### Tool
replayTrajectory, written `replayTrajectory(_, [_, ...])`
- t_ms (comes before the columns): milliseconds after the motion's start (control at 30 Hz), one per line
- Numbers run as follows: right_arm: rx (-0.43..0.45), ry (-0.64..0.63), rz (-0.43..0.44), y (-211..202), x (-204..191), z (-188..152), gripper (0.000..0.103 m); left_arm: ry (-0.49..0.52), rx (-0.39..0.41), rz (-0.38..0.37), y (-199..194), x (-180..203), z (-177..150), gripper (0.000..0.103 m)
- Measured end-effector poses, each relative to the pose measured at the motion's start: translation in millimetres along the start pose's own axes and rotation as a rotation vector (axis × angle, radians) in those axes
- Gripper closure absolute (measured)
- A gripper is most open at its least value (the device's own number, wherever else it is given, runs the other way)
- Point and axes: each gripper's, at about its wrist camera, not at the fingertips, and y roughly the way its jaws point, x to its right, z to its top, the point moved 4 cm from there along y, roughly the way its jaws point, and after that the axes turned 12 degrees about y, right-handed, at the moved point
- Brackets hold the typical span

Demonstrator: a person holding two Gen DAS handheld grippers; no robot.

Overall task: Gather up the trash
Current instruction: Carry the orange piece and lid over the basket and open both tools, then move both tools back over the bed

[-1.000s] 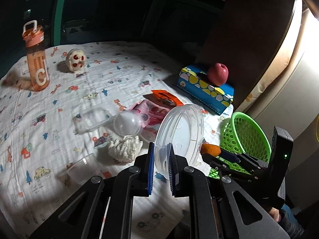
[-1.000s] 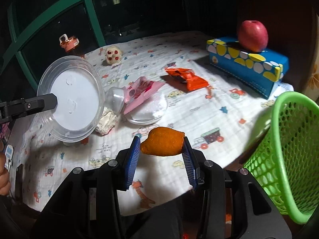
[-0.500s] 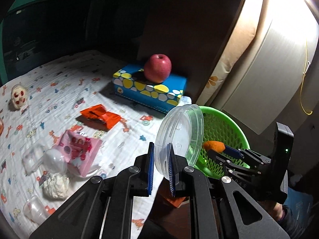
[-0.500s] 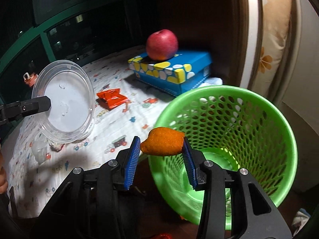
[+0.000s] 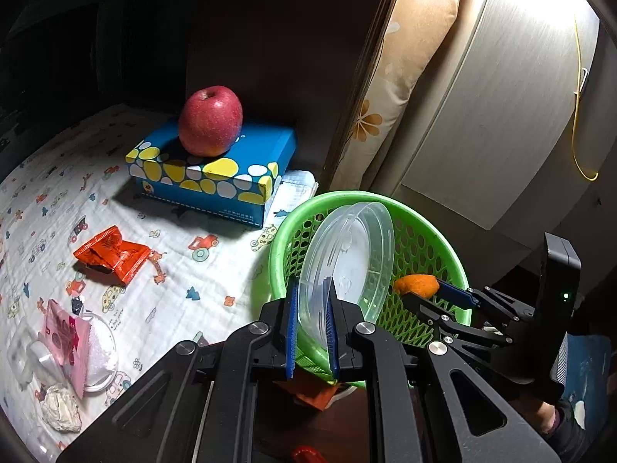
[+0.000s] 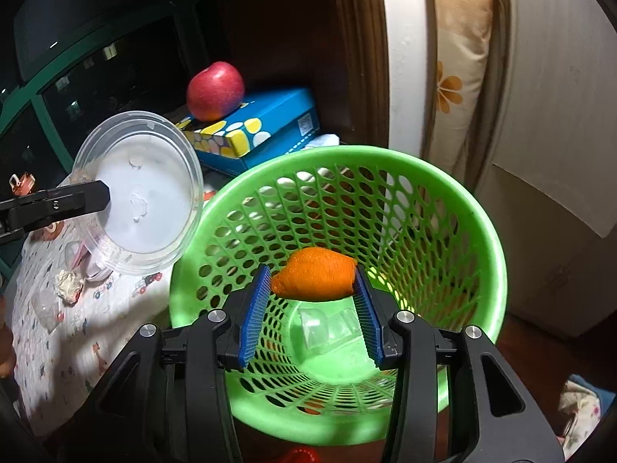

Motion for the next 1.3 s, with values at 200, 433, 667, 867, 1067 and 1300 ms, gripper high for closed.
replayTrajectory(200, [0.018, 0.020, -0.016, -6.3, 15.5, 0.4, 0.050, 0.005, -0.032, -0.021, 22.0, 10.8, 4.4, 0.090])
replayTrajectory(433, [0.049, 0.044, -0.024, -20.9, 28.6, -0.1, 0.045, 0.011, -0.071, -0.047, 44.4, 23.4, 1.1, 0.090])
replayTrajectory(667, [0.067, 0.062, -0.021, -31.0, 35.6, -1.3, 0.045, 0.014, -0.096, -0.077, 57.1, 33.2, -4.4, 0.087])
replayTrajectory(867, [0.067, 0.065, -0.001, -33.9, 30.9, -4.7, 0.044, 0.004, -0.080, -0.071, 48.5, 32.6, -8.1, 0.061])
replayTrajectory(1067, [0.083, 0.054, 0.027, -38.7, 15.4, -5.2, 0.038, 0.015, -0.039, -0.049, 25.4, 28.8, -9.6, 0.054])
replayTrajectory(1300, [0.094, 0.024, 0.063, -44.0, -8.9, -5.1, 0.036, -0.032, -0.005, 0.027, -9.7, 0.4, -26.2, 0.048])
